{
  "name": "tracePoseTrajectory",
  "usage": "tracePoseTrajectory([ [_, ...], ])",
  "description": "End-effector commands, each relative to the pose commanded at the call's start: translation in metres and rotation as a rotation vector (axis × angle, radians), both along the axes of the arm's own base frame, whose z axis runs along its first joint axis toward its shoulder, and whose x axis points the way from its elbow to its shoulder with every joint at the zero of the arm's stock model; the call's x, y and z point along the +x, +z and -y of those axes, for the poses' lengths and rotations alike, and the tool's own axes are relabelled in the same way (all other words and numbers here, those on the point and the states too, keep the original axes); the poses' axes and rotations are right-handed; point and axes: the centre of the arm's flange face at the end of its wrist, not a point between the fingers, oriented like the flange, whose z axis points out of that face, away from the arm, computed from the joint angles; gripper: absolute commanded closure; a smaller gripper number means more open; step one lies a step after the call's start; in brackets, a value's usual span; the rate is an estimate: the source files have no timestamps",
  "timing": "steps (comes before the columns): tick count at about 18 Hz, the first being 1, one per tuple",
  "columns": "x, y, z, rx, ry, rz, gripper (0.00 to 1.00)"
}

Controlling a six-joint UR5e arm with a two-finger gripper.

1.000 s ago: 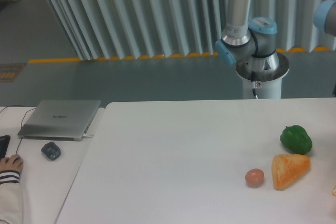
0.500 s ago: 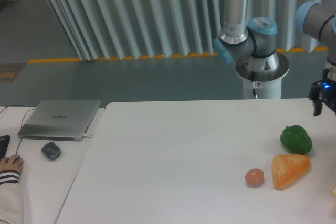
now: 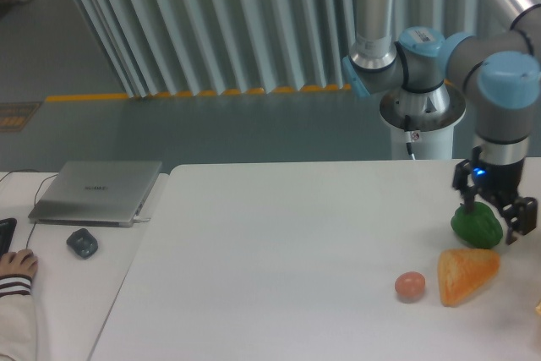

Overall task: Place the triangular bread in the basket
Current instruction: 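Lower the gripper past the green pepper toward the triangular bread, then close the gripper on the orange triangular bread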

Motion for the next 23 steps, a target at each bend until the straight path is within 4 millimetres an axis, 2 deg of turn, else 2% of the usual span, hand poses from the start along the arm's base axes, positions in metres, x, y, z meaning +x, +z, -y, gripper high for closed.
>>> tracePoseTrajectory([
  [2,0.018,-0.013,-0.011,-0.058,-0.003,-0.025,0.0],
  [4,0.022,-0.033,-0.011,-0.088,-0.005,-0.008,0.0],
  [6,0.027,-0.052,0.002,-0.156,-0.006,-0.013,0.0],
  [8,0.027,-0.068,0.0,-0.189,0.001,-0.006,0.0],
  [9,0.03,-0.072,-0.003,-0.194,0.0,-0.001,0.0],
  [11,0.037,-0.099,-0.023,-0.215,0.029,-0.002,0.0],
  [12,0.04,-0.106,-0.029,-0.223,0.037,-0.018,0.0],
  [14,0.042,-0.113,-0.04,-0.23,0.033,-0.038,0.0],
  [17,0.041,-0.113,-0.042,-0.227,0.028,-0.041,0.01],
  [18,0.039,-0.11,-0.042,-0.223,0.03,-0.044,0.08],
  [19,0.036,-0.104,-0.044,-0.212,0.037,-0.051,0.47],
  [21,0.033,-0.095,-0.043,-0.199,0.034,-0.058,0.77],
  [23,0.031,-0.08,-0.041,-0.18,0.039,-0.07,0.97],
])
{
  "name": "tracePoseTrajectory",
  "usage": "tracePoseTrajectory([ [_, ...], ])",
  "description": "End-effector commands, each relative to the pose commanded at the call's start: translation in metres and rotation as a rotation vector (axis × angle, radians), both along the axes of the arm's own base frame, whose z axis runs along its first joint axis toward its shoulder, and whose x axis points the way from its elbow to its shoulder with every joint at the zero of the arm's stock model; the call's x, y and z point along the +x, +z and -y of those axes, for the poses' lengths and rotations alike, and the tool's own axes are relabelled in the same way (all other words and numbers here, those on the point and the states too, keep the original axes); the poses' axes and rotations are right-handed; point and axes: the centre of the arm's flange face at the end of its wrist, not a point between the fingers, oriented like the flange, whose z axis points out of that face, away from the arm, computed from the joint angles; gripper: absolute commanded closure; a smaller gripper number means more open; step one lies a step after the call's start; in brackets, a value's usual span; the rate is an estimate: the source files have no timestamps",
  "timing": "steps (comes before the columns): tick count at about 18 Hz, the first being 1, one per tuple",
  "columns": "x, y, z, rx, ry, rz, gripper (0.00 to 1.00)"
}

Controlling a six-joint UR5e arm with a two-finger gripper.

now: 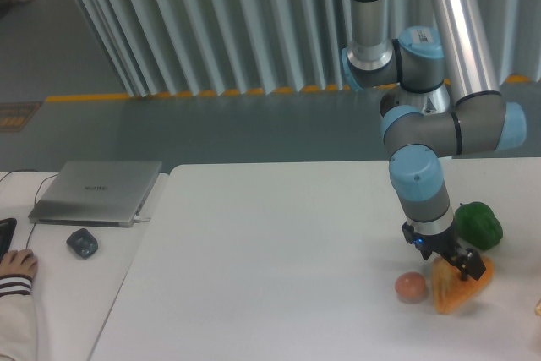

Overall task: Place the triangular bread in the basket
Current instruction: 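Close the gripper on the orange triangular bread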

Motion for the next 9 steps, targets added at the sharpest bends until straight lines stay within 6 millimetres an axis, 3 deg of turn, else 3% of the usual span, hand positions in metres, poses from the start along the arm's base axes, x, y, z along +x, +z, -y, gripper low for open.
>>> tracePoseTrajectory([
  [7,-0.003,0.016,0.005,0.024,0.006,-0.007,1.0],
  [9,-0.009,0.031,0.014,0.046,0.022,-0.011,1.0],
])
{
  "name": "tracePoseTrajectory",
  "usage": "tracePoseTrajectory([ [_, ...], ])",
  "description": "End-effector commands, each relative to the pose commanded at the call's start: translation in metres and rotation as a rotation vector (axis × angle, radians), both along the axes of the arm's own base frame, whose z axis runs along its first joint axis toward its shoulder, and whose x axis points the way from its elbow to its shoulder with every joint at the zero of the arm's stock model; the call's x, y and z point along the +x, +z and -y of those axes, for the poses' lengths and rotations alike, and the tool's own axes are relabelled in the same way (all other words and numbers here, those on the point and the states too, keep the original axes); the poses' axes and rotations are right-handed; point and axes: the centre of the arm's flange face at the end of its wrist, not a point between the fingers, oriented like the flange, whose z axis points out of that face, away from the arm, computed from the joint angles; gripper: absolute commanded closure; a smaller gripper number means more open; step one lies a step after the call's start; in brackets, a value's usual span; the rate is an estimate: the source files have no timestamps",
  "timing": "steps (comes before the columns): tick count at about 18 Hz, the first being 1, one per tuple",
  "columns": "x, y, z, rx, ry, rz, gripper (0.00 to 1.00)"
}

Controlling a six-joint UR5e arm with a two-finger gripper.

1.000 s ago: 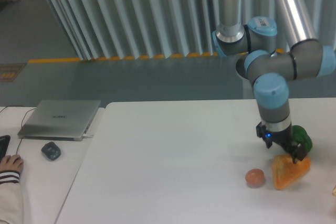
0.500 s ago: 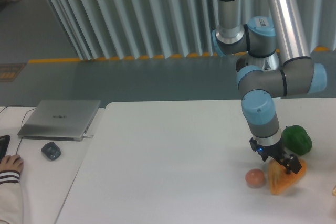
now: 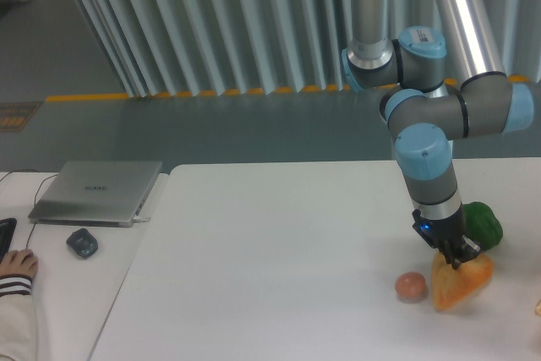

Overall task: Place the triangular bread in the basket
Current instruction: 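Close the gripper on the orange triangular bread, then lift the held bread and carry it away from the pepper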

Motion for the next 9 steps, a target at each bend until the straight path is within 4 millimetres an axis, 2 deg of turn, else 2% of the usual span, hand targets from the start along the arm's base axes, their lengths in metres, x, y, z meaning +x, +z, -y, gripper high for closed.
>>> tracePoseTrajectory([
  [3,-0.01,0.021,0.014,0.043,-0.013,0.014,1.0],
  [9,-0.053,0.077,0.083,0.146,-0.018,0.096,1.0],
])
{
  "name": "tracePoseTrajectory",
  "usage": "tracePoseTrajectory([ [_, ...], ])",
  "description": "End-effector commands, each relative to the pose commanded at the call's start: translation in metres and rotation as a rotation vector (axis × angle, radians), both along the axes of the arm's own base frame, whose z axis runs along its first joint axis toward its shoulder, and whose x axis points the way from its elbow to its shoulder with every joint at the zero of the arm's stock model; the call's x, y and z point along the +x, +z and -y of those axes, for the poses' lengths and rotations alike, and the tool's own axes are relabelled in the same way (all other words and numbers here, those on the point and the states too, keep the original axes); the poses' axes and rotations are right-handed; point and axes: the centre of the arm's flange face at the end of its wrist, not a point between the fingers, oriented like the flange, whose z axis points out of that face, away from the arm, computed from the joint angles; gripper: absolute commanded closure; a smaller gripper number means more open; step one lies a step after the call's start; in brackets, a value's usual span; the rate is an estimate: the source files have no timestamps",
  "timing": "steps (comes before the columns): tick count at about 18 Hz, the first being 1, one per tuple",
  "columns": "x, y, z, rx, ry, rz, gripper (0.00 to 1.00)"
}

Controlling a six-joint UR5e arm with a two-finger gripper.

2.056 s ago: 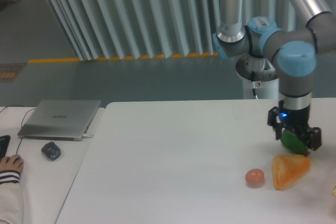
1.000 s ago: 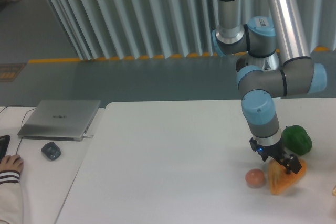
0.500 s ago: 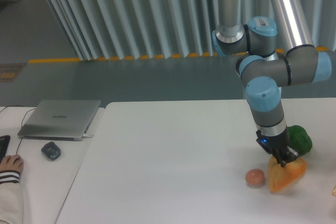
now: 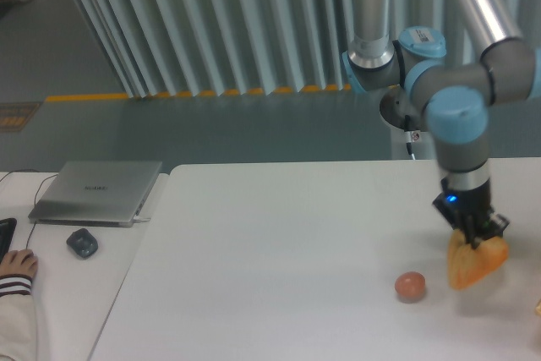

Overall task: Place the triangular bread in the basket
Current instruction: 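Lift the held bread and carry it away from the pepper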

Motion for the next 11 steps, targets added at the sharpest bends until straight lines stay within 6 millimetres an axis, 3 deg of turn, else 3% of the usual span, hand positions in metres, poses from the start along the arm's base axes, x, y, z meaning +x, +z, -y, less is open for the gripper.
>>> tracePoseTrajectory([
  [4,-0.021,0.017,0.03,0.041,0.004,0.002,1.0],
  [6,-0.041,0.03,0.06,0.035,-0.011,0.006,1.0],
  [11,-0.083,0.036,0.108,0.048,-0.046,0.009,1.0],
])
